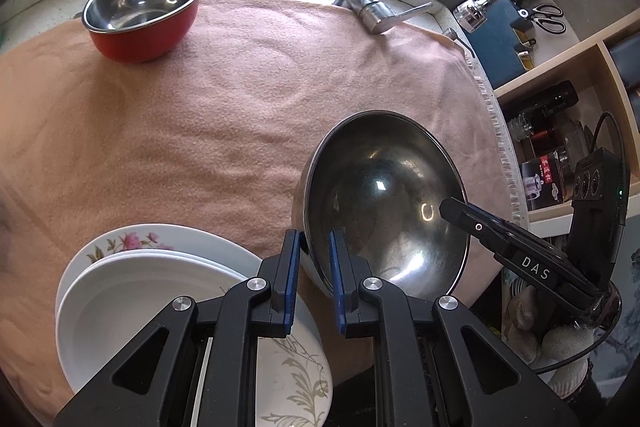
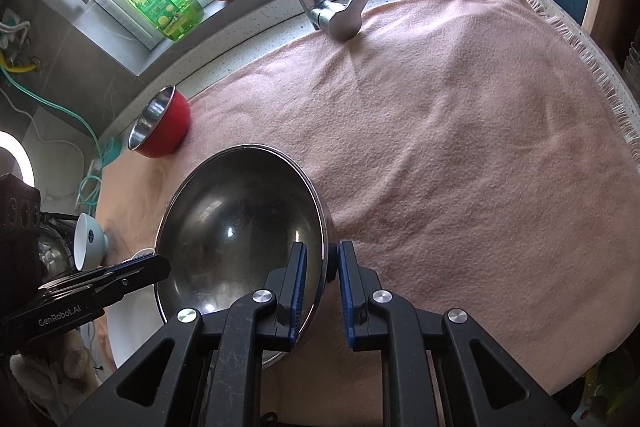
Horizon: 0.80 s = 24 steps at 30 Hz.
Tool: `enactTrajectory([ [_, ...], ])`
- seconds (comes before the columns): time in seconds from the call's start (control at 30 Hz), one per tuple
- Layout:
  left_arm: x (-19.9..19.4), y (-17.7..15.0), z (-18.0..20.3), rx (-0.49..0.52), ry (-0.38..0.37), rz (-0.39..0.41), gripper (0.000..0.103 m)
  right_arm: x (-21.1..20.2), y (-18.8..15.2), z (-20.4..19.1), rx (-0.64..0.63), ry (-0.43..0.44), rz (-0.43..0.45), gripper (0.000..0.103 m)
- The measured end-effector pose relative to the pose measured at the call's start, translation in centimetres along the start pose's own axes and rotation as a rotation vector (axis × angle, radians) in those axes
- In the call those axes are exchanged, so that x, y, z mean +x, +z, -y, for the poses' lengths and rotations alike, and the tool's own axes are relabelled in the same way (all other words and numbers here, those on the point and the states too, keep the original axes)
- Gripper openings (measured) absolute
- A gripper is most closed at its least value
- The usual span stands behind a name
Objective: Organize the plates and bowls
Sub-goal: 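Lift the steel bowl and carry it toward the plate stack, then lower the large steel bowl onto the plate stack with both grippers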
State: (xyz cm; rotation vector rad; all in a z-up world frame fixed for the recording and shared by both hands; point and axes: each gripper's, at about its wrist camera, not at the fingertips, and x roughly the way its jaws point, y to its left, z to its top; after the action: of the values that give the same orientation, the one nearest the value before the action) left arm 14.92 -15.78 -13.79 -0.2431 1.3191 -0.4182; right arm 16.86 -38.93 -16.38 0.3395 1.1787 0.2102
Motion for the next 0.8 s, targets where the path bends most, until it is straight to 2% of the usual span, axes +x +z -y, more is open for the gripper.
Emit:
enactTrajectory([
  [0.53, 0.0, 0.0, -0.5, -0.013, -0.026, -0.013, 0.012, 0.0, 0.3, 0.3, 0.023, 0.022, -0.013, 0.015],
  [0.8, -0.9, 0.1, -1.3, -0.034, -0.033, 0.009, 0.012, -1.2, 0.6, 0.4, 0.040, 0.022, 0.024, 0.015],
])
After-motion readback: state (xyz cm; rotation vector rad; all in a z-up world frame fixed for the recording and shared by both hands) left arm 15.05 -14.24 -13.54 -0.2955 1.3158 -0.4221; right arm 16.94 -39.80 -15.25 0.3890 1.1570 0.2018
